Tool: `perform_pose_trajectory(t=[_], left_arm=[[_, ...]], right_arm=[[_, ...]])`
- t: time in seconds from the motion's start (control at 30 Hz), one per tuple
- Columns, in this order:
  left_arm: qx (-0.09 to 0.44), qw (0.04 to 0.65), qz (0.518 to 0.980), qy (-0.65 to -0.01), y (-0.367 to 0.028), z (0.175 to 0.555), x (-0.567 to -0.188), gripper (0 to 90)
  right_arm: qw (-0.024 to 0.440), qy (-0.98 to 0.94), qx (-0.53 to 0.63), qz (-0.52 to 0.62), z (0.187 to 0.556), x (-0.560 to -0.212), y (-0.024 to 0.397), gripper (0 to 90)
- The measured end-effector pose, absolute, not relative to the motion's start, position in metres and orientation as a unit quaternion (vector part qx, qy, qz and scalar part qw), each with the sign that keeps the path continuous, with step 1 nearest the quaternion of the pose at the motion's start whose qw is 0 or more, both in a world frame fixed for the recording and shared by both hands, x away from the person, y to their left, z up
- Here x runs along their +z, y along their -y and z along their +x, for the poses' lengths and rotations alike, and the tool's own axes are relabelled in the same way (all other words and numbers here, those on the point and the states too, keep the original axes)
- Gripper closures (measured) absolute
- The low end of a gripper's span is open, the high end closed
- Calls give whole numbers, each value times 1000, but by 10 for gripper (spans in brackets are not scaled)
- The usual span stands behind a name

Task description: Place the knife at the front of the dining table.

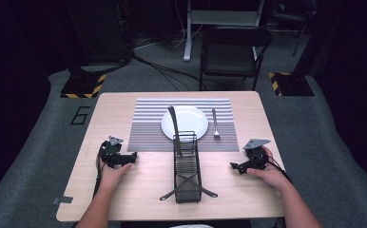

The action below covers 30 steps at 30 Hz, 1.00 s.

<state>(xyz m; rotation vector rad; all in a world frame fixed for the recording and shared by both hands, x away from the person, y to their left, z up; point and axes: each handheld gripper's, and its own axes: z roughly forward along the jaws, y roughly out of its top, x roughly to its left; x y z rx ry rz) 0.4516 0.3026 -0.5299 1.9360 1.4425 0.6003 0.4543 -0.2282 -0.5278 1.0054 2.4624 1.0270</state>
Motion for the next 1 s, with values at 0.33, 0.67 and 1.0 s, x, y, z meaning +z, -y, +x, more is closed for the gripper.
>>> perform_pose_trajectory(t=[0.33,0.67,1.0], left_arm=[[228,321,745,-538,-301,452,-530,0],[226,322,746,-538,-301,452,-530,2],[239,337,731,-544,-300,448,-528,194]], right_arm=[[145,-855,356,349,454,-528,228,0],[145,-855,356,349,454,-528,228,0],[145,-855,356,349,454,-528,228,0]])
